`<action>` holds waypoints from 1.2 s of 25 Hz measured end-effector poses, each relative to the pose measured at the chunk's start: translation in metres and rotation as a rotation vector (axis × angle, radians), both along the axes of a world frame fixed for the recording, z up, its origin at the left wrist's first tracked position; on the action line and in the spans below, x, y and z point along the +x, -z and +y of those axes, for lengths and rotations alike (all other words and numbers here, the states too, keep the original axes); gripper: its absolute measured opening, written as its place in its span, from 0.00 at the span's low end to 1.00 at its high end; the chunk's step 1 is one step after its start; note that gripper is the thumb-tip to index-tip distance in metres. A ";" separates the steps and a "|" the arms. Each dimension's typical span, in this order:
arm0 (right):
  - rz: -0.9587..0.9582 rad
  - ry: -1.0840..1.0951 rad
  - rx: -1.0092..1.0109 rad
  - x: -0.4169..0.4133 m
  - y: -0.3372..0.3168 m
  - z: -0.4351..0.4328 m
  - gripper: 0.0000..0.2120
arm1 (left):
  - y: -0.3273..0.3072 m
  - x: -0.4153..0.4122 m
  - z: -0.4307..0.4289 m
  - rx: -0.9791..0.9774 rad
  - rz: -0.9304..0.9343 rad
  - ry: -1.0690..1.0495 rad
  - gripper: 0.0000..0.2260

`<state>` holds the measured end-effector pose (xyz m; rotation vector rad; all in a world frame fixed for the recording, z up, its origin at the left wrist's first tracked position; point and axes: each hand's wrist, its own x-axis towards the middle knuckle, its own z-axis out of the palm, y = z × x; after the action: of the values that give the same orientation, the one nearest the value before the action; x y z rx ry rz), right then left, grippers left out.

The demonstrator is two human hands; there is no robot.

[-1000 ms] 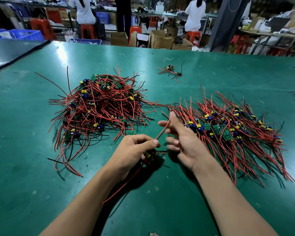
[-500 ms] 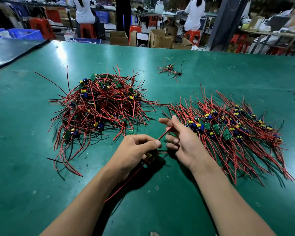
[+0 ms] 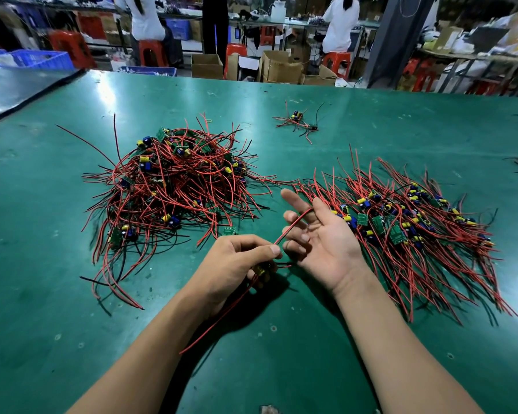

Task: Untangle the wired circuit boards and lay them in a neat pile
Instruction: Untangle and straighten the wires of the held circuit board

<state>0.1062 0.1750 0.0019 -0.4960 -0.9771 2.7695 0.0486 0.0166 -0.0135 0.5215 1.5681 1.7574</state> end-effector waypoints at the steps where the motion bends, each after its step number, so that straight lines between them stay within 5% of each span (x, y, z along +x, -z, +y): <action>1: -0.043 0.017 0.068 -0.001 0.000 -0.001 0.29 | 0.000 -0.001 0.000 -0.004 -0.001 -0.022 0.05; 6: -0.187 0.073 0.324 0.001 0.003 -0.003 0.35 | -0.005 0.000 0.004 0.050 -0.134 -0.138 0.12; 13: -0.210 0.144 0.698 0.004 0.007 -0.019 0.20 | -0.014 -0.005 0.004 0.149 -0.364 -0.118 0.28; 20: -0.232 0.267 1.333 0.008 0.009 -0.028 0.23 | -0.018 -0.006 0.003 0.282 -0.402 -0.112 0.23; 23: -0.284 0.462 1.383 0.010 0.005 -0.012 0.19 | -0.017 -0.004 0.000 0.215 -0.097 -0.269 0.14; 27: -0.476 0.674 1.601 0.018 0.003 0.008 0.21 | -0.006 -0.013 -0.012 -0.296 0.645 -0.537 0.04; 30: -0.458 0.693 1.785 0.019 0.003 0.002 0.20 | 0.001 -0.016 -0.016 -0.528 0.843 -0.534 0.07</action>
<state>0.1252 0.1771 -0.0012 -0.7812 -2.1661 0.5362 0.0326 0.0009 -0.0140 0.6529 2.8712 1.4162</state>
